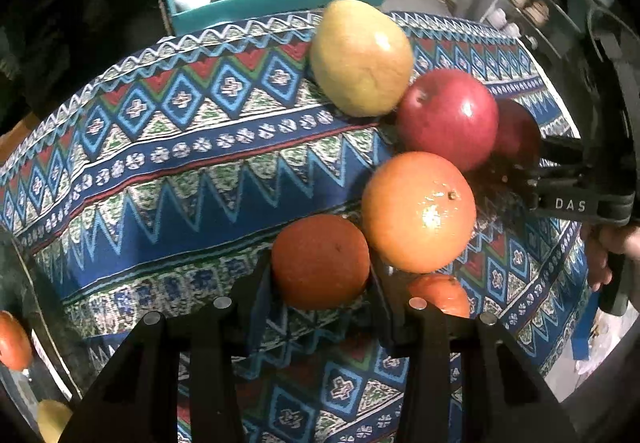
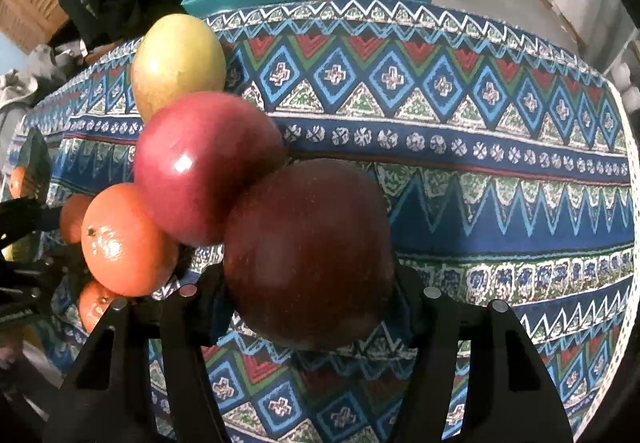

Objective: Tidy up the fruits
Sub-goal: 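Grasp a small tangerine with left gripper while right gripper grasps a red apple, then lift the orange with left gripper while right gripper carries the red apple toward the bowl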

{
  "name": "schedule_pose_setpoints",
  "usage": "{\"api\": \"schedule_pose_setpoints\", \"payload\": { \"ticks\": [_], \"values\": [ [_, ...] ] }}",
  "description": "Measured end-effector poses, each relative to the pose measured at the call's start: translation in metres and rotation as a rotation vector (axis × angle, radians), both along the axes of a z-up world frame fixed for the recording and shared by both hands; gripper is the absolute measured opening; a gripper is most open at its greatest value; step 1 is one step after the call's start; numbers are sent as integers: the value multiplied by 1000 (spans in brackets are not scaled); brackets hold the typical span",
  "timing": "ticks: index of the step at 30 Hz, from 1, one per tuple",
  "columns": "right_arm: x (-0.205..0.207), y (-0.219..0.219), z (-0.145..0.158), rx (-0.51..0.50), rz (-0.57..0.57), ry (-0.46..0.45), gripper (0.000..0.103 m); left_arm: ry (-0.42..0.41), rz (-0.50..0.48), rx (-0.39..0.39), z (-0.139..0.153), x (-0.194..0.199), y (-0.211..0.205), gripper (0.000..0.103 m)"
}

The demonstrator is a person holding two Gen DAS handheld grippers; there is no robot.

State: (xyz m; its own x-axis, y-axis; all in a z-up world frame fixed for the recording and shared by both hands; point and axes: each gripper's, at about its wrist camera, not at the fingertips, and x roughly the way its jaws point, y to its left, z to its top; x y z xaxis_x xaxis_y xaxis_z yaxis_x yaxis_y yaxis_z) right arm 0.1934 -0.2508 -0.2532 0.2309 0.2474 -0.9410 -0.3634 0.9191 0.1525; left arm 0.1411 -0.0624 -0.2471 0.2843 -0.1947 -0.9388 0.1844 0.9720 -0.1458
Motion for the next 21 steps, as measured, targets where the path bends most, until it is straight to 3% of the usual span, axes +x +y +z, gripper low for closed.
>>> {"api": "schedule_pose_setpoints", "payload": {
  "ticks": [7,21],
  "values": [
    [-12,3,11,-29,-19,-47,62,-27,41,-26,14,-1,13,45],
    [-47,-11,82,39,-61,-173,62,-133,36,-59,68,-20,13,45]
  ]
}}
